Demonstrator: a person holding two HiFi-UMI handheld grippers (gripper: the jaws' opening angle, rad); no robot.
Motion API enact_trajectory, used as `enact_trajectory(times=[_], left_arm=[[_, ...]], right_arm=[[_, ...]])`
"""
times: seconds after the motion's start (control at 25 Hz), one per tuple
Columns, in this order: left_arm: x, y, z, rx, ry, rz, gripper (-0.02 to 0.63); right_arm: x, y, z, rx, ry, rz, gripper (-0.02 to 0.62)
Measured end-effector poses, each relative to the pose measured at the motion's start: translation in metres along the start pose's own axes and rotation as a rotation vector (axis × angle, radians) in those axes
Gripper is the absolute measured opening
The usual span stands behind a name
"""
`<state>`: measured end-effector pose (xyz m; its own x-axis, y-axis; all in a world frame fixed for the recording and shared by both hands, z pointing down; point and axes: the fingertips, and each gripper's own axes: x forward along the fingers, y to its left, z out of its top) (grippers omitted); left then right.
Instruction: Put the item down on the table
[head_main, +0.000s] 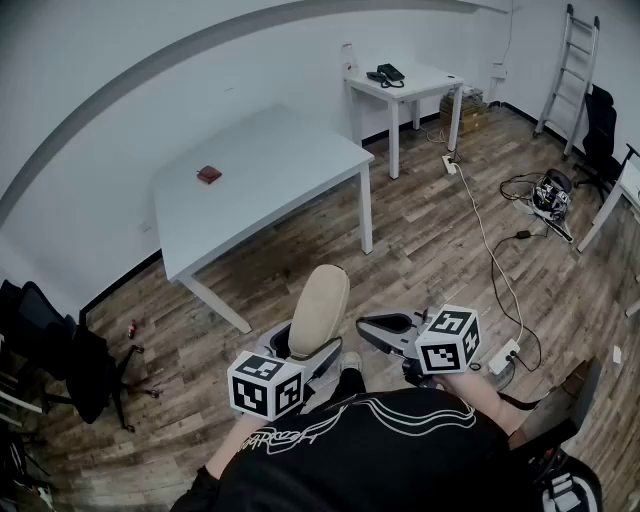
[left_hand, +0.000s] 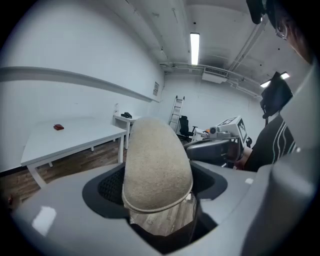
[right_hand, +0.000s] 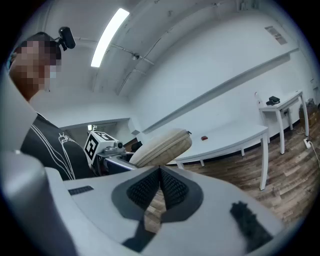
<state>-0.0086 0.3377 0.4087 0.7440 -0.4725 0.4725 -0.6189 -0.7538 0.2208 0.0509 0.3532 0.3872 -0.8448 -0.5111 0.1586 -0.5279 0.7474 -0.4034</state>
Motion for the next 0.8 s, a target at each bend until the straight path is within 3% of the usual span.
enact_trajectory(times=[0.4, 0.8], left_arm=[[0.059, 0.08, 0.029, -0.005, 0.036, -0.014, 0.371], [0.138, 0.227, 0.1, -0.037, 0.047, -0.004, 0.371]], right_arm=[[0.051, -0.089, 0.025, 0.039, 0.005, -0.035, 0.009], [0.147, -0.218, 0.088, 0.086, 0.029, -0.058, 0.008]])
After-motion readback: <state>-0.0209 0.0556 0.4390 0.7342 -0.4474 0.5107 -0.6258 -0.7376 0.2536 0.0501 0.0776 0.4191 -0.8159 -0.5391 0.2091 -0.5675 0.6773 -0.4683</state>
